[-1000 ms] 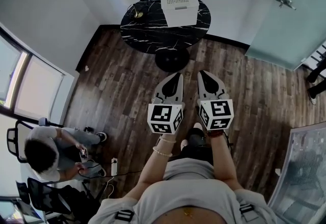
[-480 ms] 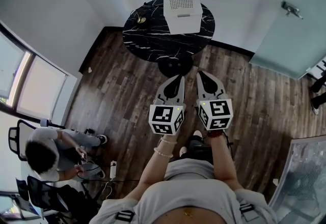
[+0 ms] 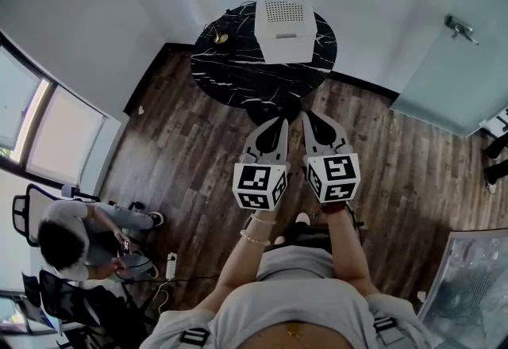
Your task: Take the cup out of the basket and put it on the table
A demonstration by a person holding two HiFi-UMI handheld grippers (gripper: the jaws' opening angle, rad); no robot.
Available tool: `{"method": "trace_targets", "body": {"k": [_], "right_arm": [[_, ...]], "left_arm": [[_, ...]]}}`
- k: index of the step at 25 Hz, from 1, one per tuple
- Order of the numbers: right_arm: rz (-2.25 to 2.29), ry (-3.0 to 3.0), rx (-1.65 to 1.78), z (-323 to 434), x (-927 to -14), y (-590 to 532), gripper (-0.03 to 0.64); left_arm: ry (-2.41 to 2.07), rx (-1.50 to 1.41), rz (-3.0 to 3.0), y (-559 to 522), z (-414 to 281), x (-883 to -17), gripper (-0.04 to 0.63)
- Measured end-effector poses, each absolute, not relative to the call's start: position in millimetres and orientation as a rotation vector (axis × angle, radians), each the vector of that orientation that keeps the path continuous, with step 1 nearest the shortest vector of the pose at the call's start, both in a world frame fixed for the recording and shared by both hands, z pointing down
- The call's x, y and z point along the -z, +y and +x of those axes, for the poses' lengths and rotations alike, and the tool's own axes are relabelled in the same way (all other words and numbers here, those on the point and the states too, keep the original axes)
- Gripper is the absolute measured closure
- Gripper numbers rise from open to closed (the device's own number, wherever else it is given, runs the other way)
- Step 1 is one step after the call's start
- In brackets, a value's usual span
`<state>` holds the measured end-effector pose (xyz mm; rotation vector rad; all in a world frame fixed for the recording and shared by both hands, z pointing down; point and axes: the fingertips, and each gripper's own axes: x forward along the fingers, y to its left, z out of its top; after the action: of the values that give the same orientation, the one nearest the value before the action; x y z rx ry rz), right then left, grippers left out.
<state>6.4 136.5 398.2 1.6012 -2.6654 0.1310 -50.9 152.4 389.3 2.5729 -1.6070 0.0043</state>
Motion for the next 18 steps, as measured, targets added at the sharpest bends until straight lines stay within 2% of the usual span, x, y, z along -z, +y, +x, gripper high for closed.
{"method": "trace_targets", "body": {"k": [18], "right_arm": [[1.508,-2.709,-0.121,25.4,-398.5,112.3,0.609]], "left_arm": [[-1.69,-0.008,2.519,130.9,-32.2,-390.6,0.589]]}}
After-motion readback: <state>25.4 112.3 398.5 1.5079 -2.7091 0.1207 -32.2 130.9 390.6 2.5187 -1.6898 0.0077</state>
